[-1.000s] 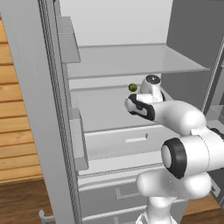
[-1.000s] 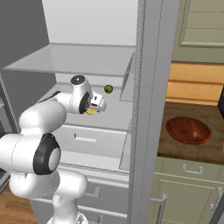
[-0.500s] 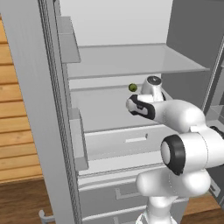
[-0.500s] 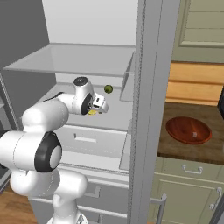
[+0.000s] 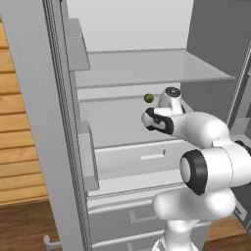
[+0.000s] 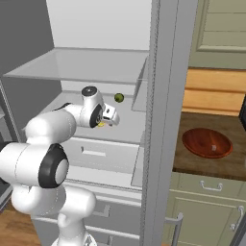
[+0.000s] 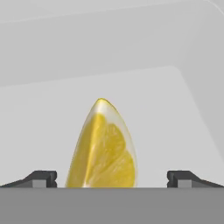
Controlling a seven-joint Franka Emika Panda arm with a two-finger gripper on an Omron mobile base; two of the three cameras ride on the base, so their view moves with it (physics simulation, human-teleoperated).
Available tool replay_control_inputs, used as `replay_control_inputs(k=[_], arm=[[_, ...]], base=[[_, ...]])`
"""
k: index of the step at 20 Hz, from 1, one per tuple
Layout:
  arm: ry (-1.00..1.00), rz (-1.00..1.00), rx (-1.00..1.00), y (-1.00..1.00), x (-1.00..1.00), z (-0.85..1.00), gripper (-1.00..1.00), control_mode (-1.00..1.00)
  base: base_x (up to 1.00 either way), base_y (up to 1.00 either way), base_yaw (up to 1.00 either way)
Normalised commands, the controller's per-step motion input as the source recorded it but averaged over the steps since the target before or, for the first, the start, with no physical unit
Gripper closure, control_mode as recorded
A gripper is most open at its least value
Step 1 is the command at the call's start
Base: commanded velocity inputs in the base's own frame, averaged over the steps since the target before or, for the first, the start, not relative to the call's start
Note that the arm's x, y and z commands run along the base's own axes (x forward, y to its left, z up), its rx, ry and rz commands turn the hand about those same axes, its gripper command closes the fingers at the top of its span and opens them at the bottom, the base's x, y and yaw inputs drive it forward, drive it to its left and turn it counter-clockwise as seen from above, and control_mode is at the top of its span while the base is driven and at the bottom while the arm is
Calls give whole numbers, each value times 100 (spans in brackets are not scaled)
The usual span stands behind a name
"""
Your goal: Grab a lemon wedge from the fridge and one ice cube from the ice bowl, and put them in the glass of lemonade.
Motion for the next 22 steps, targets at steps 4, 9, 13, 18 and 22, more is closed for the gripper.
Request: replay_control_inputs(k=[4, 9, 13, 18, 22], arm=[[0, 0, 0, 0, 0, -4, 100, -100], [0, 0, 0, 0, -7, 0, 100, -100], [0, 0, 0, -5, -35, -1, 100, -100], [-2, 0, 2, -17, -94, 0, 100, -100], [0, 0, 1, -21, -100, 9, 100, -100]], base=[[0, 0, 0], [0, 0, 0], [0, 0, 0], [0, 0, 0], [0, 0, 0]])
